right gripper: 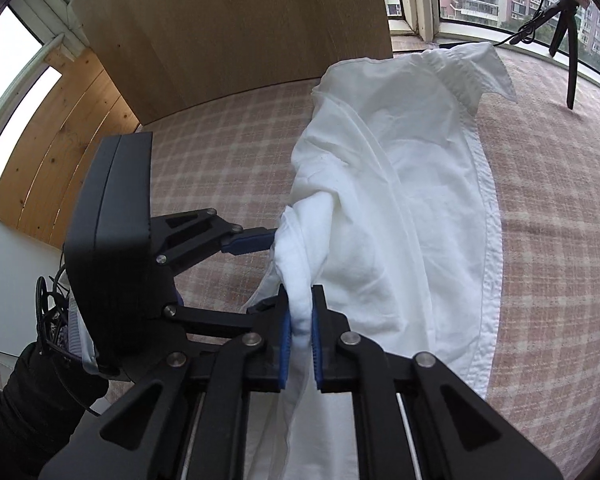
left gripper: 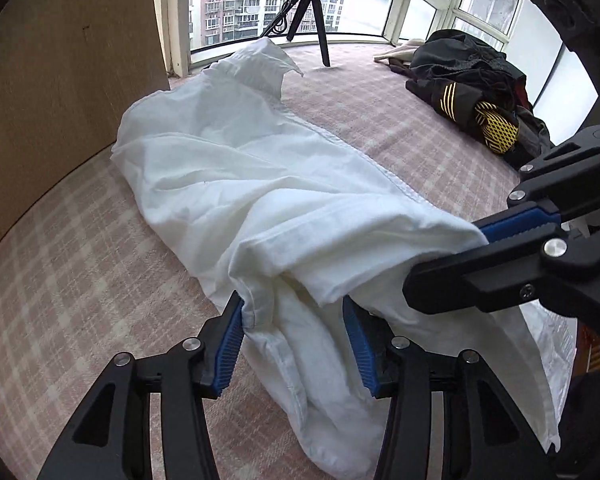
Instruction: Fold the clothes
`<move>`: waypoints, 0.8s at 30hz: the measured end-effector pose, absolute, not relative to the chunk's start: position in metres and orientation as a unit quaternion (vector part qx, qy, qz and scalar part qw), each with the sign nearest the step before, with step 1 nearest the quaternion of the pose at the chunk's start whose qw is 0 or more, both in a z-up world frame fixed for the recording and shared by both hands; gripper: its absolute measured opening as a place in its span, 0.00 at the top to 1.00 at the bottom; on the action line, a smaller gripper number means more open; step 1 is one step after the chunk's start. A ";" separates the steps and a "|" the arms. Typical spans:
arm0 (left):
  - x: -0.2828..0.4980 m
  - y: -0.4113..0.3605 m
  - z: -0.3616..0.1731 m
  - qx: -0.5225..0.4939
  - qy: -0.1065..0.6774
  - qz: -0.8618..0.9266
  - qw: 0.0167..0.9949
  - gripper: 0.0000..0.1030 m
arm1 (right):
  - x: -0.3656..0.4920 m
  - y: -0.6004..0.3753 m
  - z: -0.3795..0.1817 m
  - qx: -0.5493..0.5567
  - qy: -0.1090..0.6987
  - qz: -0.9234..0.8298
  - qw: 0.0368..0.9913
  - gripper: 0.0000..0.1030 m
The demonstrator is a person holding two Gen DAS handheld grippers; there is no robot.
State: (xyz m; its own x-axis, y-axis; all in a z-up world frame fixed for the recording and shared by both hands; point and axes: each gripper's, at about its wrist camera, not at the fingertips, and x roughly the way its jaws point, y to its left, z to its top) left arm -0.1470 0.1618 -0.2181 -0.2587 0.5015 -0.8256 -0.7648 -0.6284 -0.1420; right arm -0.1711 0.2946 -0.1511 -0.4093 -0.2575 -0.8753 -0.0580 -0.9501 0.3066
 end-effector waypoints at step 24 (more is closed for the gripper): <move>-0.141 0.141 -0.215 -0.433 0.206 0.804 0.352 0.41 | -0.176 0.281 -0.160 0.552 -0.159 -0.813 0.089 0.92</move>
State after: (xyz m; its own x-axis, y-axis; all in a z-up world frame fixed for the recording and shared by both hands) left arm -0.1406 0.1414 -0.2149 -0.3771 0.3887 -0.8407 -0.7444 -0.6672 0.0255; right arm -0.1758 0.2814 -0.1595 -0.3738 -0.3200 -0.8705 -0.0318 -0.9336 0.3569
